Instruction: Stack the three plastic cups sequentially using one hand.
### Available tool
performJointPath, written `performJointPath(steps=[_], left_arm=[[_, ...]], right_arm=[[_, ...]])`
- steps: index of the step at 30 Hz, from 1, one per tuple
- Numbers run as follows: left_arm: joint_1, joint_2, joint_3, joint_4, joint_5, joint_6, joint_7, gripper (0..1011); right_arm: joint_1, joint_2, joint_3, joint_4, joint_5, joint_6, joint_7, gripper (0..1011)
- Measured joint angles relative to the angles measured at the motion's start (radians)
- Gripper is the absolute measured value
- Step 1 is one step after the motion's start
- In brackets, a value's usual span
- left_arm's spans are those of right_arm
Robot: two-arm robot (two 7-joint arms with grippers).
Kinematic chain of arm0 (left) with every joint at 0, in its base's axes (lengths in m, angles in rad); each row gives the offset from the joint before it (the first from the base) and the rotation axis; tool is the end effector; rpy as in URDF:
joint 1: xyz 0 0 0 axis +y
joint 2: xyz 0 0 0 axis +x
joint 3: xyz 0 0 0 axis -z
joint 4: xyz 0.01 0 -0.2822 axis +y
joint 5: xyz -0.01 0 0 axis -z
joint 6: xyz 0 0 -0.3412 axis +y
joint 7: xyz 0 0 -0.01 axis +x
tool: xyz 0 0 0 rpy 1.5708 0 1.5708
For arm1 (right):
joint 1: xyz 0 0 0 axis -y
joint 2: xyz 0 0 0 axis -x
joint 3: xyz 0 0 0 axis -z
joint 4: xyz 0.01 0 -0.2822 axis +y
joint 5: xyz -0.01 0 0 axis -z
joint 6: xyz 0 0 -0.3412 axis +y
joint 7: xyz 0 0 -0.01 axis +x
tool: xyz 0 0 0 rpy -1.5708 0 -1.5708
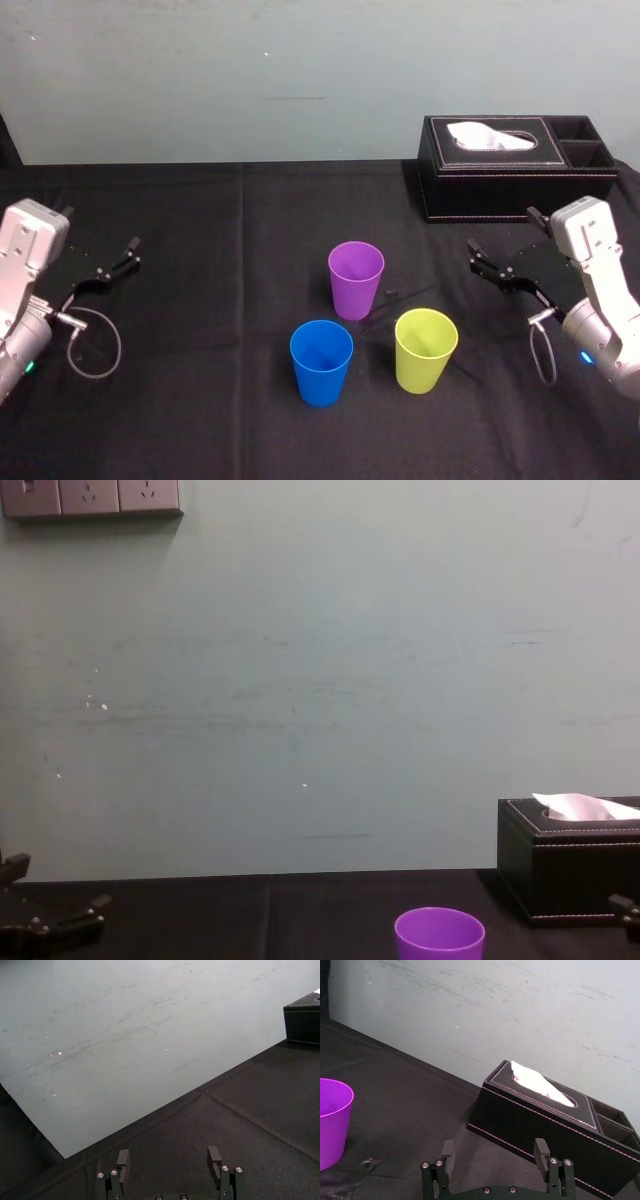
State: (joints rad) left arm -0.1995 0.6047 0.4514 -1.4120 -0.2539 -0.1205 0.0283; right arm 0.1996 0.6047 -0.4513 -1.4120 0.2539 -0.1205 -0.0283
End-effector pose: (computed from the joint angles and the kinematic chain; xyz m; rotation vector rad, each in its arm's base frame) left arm 0.3874 0.0697 -0.3022 0.3045 -0.2850 1.2480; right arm 0.3875 -0.0697 -0.3021 -0.3044 -0.2851 -1.2481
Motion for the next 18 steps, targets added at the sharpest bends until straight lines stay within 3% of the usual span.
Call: performJointPath(steps=[18], left_arm=[[0.000,0.000,0.000,0.000,0.000,0.000,0.000,1010]], right_arm=[[0.000,0.000,0.000,0.000,0.000,0.000,0.000,1003]])
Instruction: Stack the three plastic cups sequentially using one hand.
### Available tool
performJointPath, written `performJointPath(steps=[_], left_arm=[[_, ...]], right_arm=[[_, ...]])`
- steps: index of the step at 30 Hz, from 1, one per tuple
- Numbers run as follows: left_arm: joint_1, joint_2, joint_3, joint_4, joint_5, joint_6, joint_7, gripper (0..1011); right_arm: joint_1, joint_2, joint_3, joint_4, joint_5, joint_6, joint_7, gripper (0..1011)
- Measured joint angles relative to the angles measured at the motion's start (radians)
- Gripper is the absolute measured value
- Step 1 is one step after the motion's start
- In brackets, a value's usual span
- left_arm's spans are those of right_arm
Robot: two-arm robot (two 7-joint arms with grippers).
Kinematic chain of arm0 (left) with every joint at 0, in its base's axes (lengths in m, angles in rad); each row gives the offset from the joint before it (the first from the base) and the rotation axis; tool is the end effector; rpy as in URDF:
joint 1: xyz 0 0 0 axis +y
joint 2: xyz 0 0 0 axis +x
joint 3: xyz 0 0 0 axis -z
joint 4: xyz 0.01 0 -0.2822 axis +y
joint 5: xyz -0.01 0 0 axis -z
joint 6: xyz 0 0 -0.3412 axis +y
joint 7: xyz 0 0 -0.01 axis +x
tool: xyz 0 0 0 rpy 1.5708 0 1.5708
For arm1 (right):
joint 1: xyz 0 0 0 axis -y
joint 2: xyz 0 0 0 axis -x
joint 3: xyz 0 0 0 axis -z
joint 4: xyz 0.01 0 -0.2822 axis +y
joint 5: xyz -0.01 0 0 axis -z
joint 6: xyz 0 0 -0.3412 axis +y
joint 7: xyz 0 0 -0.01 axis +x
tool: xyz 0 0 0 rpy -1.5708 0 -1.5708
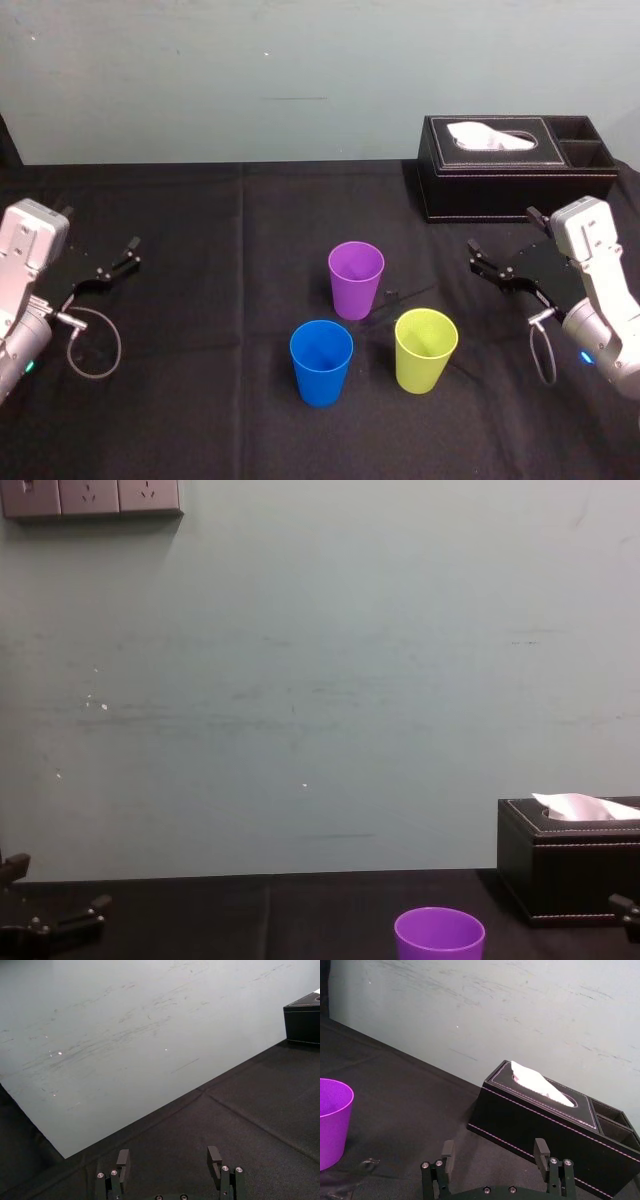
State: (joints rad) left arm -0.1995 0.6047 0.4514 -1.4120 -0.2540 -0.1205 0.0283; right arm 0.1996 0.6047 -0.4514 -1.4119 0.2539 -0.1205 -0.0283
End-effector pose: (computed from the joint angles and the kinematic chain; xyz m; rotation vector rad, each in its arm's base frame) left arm 0.3874 0.0697 -0.3022 0.3044 -0.2849 1.2480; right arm 0.3875 -0.0697 -0.3022 -0.3045 -0.2851 -1.2480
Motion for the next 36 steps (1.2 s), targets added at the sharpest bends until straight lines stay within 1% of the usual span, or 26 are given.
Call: performJointPath(steps=[26,30,31,33,36], left_arm=[[0.000,0.000,0.000,0.000,0.000,0.000,0.000,1010],[0.000,0.000,0.000,0.000,0.000,0.000,0.000,1010],[0.000,0.000,0.000,0.000,0.000,0.000,0.000,1010],[0.000,0.000,0.000,0.000,0.000,0.000,0.000,1010],[0.000,0.000,0.000,0.000,0.000,0.000,0.000,1010]], right_arm=[[0.000,-0.001,0.003,0.000,0.002,0.000,0.005,1003],[-0.003,-0.002,0.017,0.000,0.028,0.000,0.047,1004],[-0.008,0.000,0.027,-0.005,0.046,0.000,0.069,1003],[-0.015,0.004,0.040,-0.013,0.065,0.001,0.087,1003],[-0.037,0.017,0.067,-0.033,0.108,0.003,0.125,1003]])
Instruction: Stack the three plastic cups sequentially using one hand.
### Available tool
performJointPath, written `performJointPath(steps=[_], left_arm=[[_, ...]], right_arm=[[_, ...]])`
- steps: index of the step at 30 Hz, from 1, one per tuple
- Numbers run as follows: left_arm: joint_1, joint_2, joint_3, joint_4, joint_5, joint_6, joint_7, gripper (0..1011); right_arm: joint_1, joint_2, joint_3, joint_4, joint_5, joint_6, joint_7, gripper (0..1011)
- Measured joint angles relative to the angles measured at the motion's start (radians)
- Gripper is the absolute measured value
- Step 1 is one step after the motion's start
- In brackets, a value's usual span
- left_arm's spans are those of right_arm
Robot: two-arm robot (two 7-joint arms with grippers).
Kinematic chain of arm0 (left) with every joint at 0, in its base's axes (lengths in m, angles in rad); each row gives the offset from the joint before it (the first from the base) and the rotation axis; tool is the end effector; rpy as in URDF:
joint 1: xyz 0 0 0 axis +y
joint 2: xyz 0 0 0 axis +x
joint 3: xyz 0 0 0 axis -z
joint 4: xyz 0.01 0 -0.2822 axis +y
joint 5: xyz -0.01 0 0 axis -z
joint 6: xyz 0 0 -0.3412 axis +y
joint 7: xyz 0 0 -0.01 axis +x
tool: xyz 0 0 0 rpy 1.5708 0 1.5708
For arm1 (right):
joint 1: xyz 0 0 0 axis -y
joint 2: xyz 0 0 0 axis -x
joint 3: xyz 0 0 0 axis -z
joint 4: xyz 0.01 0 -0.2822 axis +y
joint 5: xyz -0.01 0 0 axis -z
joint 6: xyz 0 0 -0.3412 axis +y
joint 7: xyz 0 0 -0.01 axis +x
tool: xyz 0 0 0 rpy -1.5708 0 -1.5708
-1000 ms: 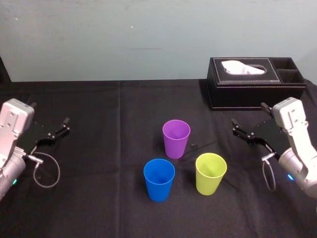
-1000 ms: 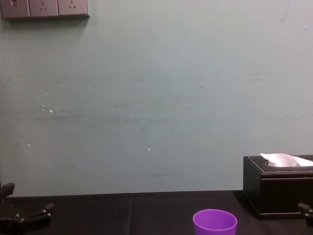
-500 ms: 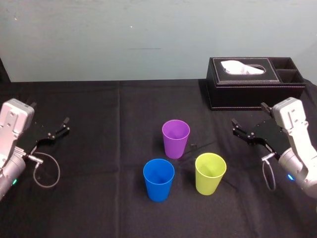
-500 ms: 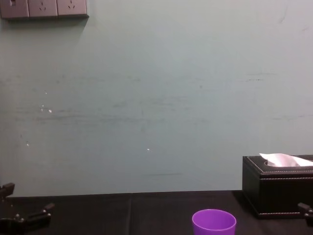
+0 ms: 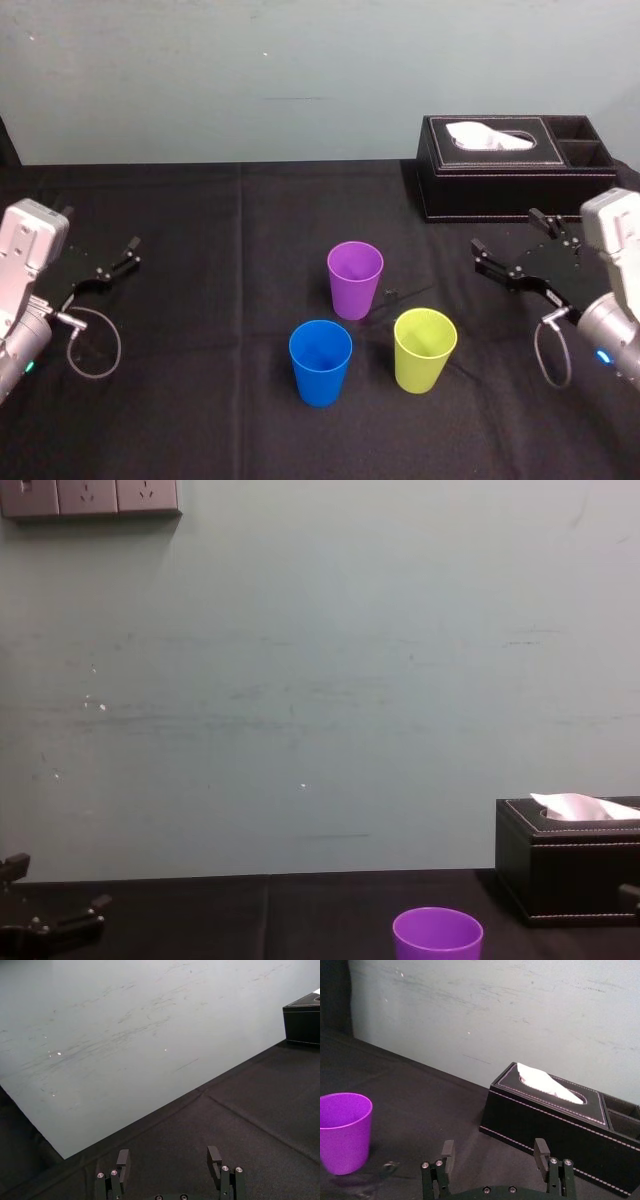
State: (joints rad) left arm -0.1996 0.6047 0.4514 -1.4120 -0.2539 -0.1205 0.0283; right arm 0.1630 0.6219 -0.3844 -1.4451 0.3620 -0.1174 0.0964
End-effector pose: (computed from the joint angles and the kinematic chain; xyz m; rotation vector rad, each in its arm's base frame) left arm 0.3875 0.0697 -0.3022 0.3044 -0.2851 1.2480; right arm 0.3838 -0.0866 -0.2917 -0.2347 -0.1917 -1.1908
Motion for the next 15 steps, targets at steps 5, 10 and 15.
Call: performJointPath(steps=[5,10,15], left_arm=[[0.000,0.000,0.000,0.000,0.000,0.000,0.000,1010],[0.000,0.000,0.000,0.000,0.000,0.000,0.000,1010],[0.000,0.000,0.000,0.000,0.000,0.000,0.000,1010]], right_arm=[[-0.051,0.034,0.055,-0.047,0.088,0.007,0.077,1003],[-0.115,0.073,0.101,-0.100,0.144,-0.008,0.138,1003],[-0.203,0.120,0.148,-0.163,0.178,-0.051,0.198,1003]])
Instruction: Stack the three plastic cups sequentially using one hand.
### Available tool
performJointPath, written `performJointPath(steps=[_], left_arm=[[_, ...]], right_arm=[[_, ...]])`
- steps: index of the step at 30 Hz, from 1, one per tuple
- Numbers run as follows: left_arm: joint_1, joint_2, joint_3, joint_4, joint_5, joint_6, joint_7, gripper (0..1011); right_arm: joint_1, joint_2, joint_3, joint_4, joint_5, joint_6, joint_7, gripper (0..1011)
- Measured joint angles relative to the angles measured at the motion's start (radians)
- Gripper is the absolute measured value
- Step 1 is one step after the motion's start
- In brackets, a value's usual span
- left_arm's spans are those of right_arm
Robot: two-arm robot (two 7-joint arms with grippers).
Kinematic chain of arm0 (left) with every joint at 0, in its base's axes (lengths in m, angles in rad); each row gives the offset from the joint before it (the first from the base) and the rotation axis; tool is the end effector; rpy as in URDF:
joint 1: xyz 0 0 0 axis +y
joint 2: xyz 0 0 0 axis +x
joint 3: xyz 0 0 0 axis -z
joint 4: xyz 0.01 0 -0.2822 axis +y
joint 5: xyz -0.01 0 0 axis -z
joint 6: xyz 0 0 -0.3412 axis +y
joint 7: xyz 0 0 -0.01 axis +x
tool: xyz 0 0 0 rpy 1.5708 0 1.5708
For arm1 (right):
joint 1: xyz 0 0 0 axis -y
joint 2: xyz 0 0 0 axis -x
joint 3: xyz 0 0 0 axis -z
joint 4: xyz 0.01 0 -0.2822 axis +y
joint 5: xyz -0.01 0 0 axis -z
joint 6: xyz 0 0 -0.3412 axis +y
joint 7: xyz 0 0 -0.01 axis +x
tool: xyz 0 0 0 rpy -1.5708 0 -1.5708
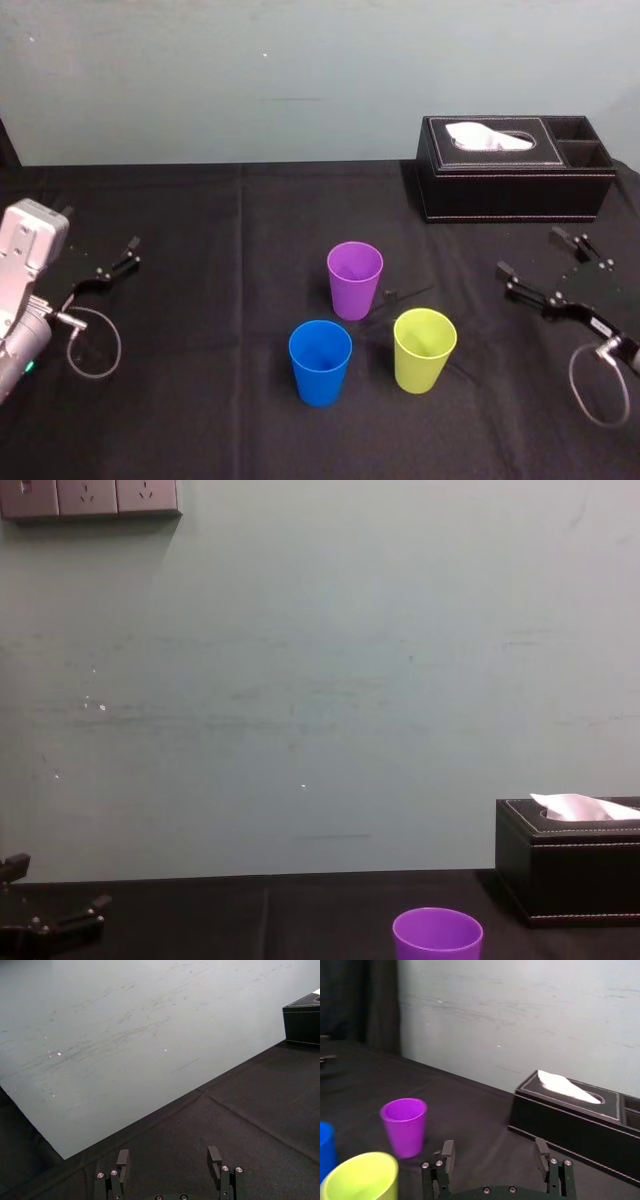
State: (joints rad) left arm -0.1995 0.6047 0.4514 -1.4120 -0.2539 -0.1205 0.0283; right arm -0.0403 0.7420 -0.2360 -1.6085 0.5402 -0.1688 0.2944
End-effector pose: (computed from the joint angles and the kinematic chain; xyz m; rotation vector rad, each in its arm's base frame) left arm 0.3874 0.0697 -0.3022 0.3045 -0.2850 1.2480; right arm 0.3405 -0.1259 -0.2750 -0.1350 -0.1215 -1.0420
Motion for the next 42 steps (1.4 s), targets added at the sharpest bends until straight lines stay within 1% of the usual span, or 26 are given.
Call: performJointPath(steps=[1,3,5,9,10,12,17,22,29,35,42], left_arm=[[0.000,0.000,0.000,0.000,0.000,0.000,0.000,1010],[0.000,0.000,0.000,0.000,0.000,0.000,0.000,1010],[0.000,0.000,0.000,0.000,0.000,0.000,0.000,1010],[0.000,0.000,0.000,0.000,0.000,0.000,0.000,1010],[0.000,0.000,0.000,0.000,0.000,0.000,0.000,1010],[0.000,0.000,0.000,0.000,0.000,0.000,0.000,1010],[0.000,0.000,0.000,0.000,0.000,0.000,0.000,1010],[0.000,0.000,0.000,0.000,0.000,0.000,0.000,1010],[0.000,0.000,0.000,0.000,0.000,0.000,0.000,1010],[0.000,0.000,0.000,0.000,0.000,0.000,0.000,1010],[0.000,0.000,0.000,0.000,0.000,0.000,0.000,1010]], right_arm=[[0.000,0.000,0.000,0.000,0.000,0.000,0.000,1003],[-0.043,0.020,0.019,-0.029,0.002,-0.027,0.025,1003],[-0.076,0.033,0.030,-0.049,0.001,-0.047,0.041,1003],[-0.122,0.047,0.041,-0.075,-0.010,-0.069,0.062,1002],[-0.122,0.047,0.041,-0.075,-0.010,-0.069,0.062,1003],[-0.148,0.051,0.046,-0.089,-0.026,-0.082,0.074,1003],[-0.171,0.052,0.048,-0.099,-0.047,-0.091,0.087,1003],[-0.180,0.045,0.048,-0.102,-0.065,-0.090,0.098,1003],[-0.170,0.024,0.029,-0.085,-0.091,-0.061,0.129,1003],[-0.165,0.008,0.017,-0.076,-0.107,-0.047,0.155,1003],[-0.168,-0.006,0.019,-0.074,-0.117,-0.041,0.173,1003]])
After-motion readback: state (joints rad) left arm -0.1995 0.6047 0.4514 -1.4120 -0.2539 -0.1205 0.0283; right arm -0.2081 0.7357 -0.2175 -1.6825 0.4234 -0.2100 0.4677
